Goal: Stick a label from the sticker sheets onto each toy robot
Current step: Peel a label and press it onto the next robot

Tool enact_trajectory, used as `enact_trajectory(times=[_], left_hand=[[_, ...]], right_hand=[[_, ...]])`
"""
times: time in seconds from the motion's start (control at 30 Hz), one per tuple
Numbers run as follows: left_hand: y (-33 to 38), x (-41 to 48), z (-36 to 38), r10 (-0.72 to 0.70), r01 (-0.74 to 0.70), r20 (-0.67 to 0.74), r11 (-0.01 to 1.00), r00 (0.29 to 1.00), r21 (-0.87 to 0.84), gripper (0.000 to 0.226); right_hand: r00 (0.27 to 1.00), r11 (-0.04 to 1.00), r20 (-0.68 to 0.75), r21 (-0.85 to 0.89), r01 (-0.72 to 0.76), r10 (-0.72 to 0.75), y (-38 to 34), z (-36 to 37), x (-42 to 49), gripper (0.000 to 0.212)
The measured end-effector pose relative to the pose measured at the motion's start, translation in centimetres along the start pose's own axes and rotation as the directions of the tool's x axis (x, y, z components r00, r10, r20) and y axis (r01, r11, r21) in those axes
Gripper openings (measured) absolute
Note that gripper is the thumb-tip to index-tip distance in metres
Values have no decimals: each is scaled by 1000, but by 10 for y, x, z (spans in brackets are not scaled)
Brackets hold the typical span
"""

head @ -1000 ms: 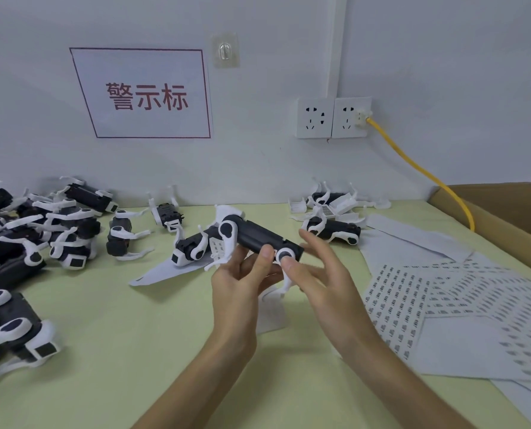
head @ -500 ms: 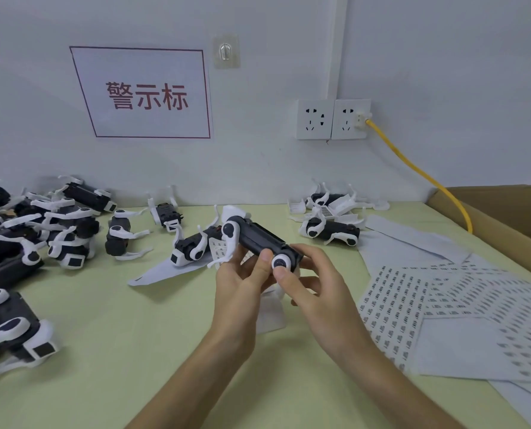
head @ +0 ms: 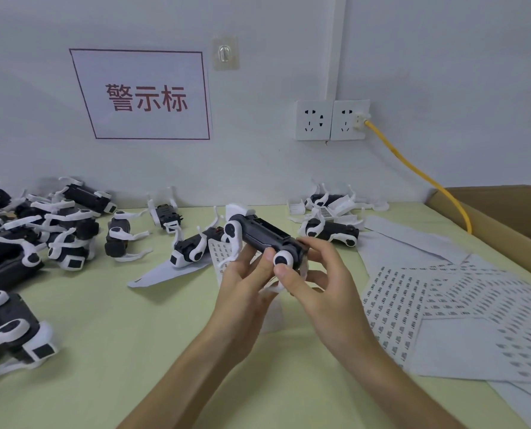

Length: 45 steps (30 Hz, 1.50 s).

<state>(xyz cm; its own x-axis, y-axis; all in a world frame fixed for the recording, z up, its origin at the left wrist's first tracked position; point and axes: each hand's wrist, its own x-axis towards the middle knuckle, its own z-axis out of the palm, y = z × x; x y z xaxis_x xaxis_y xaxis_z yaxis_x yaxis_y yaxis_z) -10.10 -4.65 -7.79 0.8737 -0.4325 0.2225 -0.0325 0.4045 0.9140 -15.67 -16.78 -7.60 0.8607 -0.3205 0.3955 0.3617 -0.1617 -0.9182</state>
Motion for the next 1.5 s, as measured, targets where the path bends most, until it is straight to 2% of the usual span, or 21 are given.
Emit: enact_trajectory(times=[0.17,0.3,0.43,0.57,0.73,0.87,1.0,1.03,1.13,1.2,1.27,1.37,1.43,1.5], left_hand=[[0,1,-1,-2,7,-104,999,995,53,42],[-3,1,0,7,10,-186,996,983,87,33],[-2,1,1,-24,27,-157,999,987,22,39],[-1,0,4,-44,39,-144,999,989,-34,40],[-5,-1,4,23,-10,-166,996,986,83,34],[-8,-2,4,85,-57,-129,977,988,207,42],[-10,0,4,58,-15,-196,977,979,214,22],[-10,2,2,51,2,-226,974,973,228,23],[-8,8,-13,89,16,-262,927,961,374,27],[-7,10,-20,145,-9,-250,878,957,478,32],[-5,11,-23,222,-40,-241,808,945,588,35],[-5,12,-26,286,1,-213,595,934,803,33],[-6,11,-26,219,59,-181,470,959,881,31],[-10,9,-25,132,58,-124,417,983,907,29]], right_hand=[[999,1000,34,-11,-21,21,2,1,0,33],[998,998,50,-61,-24,27,3,1,1,42],[999,990,36,-140,-7,12,3,1,-1,56],[1000,987,21,-162,4,0,2,1,-1,52],[998,985,35,-164,-52,58,0,1,0,60],[993,984,37,-146,-104,111,-3,-1,2,40],[981,970,-9,-150,-191,192,-7,-5,5,23],[966,962,-9,-95,-258,258,-8,-6,7,19],[867,844,44,208,-494,497,-9,-15,17,33],[813,742,74,368,-560,577,-9,-24,24,40],[770,623,87,533,-573,633,-8,-38,31,36],[715,444,42,758,-478,698,-8,-73,47,40],[714,426,-48,830,-361,699,-9,-104,58,48],[737,428,-159,883,-191,657,-10,-144,69,52]])
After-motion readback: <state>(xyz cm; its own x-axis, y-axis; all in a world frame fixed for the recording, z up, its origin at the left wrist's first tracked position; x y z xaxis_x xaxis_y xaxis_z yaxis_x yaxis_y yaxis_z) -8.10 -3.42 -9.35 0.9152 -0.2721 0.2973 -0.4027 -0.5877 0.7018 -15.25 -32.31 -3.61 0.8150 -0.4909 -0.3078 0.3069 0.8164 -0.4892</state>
